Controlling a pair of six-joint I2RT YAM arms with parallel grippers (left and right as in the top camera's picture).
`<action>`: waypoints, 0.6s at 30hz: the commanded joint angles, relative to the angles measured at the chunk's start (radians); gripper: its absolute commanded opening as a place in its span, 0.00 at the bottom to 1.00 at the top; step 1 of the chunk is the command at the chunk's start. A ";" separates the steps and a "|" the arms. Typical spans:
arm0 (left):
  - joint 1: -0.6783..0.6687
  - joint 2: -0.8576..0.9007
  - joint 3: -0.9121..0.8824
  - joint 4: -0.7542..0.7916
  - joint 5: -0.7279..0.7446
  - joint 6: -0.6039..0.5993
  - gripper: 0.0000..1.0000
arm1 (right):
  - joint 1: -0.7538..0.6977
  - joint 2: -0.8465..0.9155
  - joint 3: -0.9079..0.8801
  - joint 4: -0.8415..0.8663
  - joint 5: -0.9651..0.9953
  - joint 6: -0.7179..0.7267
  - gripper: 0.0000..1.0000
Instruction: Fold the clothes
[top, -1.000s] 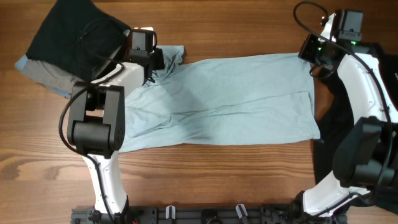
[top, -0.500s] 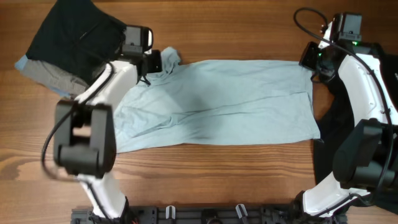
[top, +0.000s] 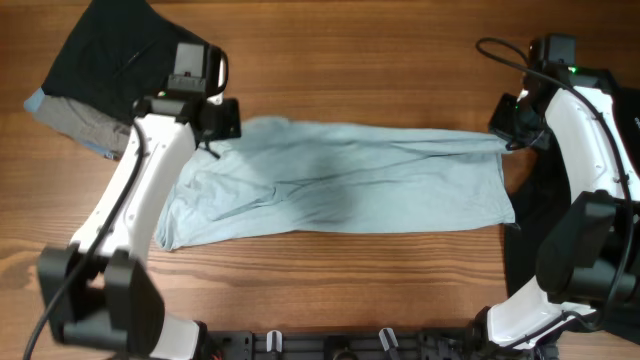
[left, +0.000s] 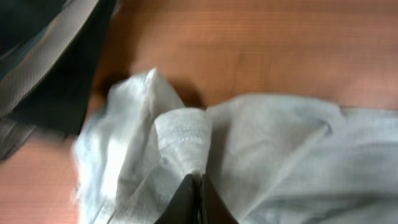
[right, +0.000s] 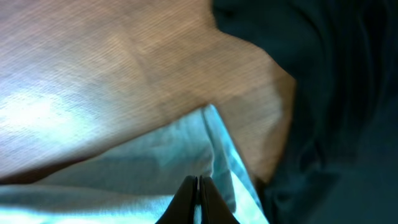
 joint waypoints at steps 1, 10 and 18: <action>0.006 -0.095 0.001 -0.114 -0.071 -0.006 0.04 | -0.025 -0.017 -0.001 -0.032 0.043 0.021 0.04; 0.007 -0.098 -0.004 -0.362 -0.132 -0.052 0.04 | -0.026 -0.017 -0.001 -0.132 0.043 -0.019 0.04; 0.013 -0.098 -0.005 -0.395 -0.150 -0.056 0.04 | -0.026 -0.017 -0.001 -0.166 0.041 -0.015 0.04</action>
